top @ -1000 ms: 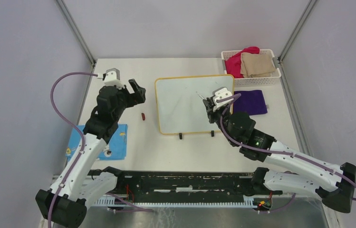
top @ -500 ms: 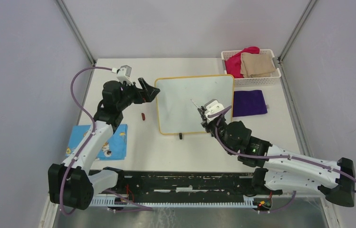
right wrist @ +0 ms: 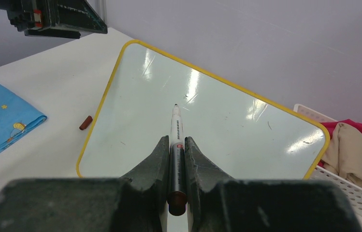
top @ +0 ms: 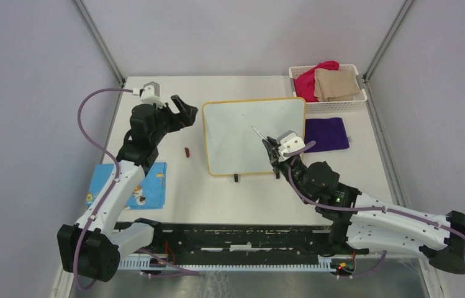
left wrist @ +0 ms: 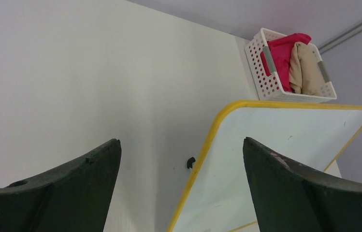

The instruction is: Write a sentence on the whiteboard

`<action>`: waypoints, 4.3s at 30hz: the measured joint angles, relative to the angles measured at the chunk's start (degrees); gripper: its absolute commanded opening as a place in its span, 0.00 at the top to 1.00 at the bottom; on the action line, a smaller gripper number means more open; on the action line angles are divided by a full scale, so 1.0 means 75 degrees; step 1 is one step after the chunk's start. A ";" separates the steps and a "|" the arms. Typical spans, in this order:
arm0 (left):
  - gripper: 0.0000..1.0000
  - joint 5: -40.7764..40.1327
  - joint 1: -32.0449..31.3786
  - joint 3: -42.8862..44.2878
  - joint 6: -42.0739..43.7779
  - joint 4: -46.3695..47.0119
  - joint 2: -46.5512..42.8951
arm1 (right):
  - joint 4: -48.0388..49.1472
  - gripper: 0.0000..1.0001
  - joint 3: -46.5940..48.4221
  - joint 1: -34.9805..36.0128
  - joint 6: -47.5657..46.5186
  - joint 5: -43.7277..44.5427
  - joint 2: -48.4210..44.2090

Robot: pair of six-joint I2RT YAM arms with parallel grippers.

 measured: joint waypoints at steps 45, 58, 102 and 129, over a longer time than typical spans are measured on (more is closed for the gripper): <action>0.01 0.3101 0.0758 -0.2197 -0.0254 0.3118 0.0711 | -0.0052 1.00 -0.0052 0.0000 0.0265 -0.0201 -0.0082; 0.06 0.4878 0.0752 -0.2646 -0.0624 0.5085 0.1830 | -0.0076 1.00 -0.0052 0.0000 0.0367 -0.0294 -0.0082; 0.49 0.6872 0.0236 -0.3299 -0.0664 0.8239 0.4905 | -0.0070 1.00 -0.0050 0.0000 0.0662 -0.0635 0.0376; 0.74 0.7187 0.0207 -0.3363 -0.0729 0.8929 0.5304 | -0.0070 1.00 -0.0050 0.0000 0.0749 -0.0769 0.0583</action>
